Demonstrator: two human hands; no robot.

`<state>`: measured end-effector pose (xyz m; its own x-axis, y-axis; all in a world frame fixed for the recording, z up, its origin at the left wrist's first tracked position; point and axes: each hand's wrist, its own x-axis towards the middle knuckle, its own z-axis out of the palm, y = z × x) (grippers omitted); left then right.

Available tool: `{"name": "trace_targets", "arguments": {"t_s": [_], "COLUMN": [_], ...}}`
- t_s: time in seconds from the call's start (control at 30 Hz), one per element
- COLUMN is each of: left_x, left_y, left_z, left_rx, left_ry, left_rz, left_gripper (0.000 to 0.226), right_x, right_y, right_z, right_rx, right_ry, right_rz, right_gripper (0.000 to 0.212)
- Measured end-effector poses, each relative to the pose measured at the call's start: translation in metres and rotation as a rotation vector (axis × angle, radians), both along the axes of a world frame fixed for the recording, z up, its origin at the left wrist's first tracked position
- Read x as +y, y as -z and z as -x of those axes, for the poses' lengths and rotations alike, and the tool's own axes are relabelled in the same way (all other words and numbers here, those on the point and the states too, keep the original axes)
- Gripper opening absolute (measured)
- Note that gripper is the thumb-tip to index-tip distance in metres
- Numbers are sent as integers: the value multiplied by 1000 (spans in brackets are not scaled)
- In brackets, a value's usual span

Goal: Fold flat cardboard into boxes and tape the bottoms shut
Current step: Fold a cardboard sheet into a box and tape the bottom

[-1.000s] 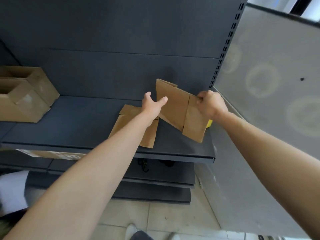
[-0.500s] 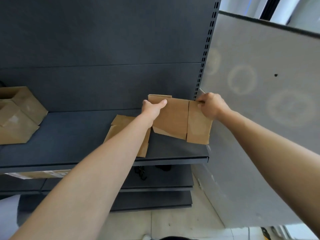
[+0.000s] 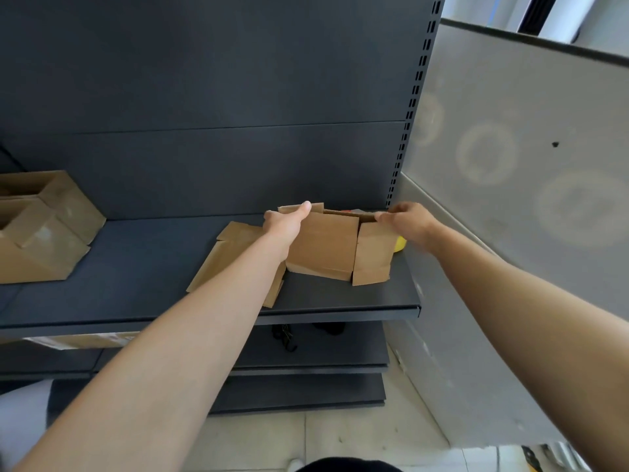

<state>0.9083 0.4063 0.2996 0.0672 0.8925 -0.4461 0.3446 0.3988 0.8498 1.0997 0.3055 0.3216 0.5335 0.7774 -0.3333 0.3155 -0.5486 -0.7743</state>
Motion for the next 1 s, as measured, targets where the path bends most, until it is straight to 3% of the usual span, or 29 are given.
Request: {"name": "trace_targets", "arguments": {"t_s": [0.13, 0.47, 0.77, 1.0], "left_x": [-1, 3, 6, 2], "left_y": [0, -1, -7, -8], "left_z": [1, 15, 22, 23], "left_rx": [7, 33, 44, 8], "left_ry": [17, 19, 44, 53], "left_rz": [-4, 6, 3, 44], "left_gripper": [84, 76, 63, 61], "right_x": [3, 12, 21, 25], "right_y": [5, 2, 11, 14], "right_z": [2, 11, 19, 25], "right_rx": [237, 365, 348, 422], "right_ry": [37, 54, 262, 219], "right_rz": [51, 32, -29, -50], "right_gripper": [41, 29, 80, 105]}}
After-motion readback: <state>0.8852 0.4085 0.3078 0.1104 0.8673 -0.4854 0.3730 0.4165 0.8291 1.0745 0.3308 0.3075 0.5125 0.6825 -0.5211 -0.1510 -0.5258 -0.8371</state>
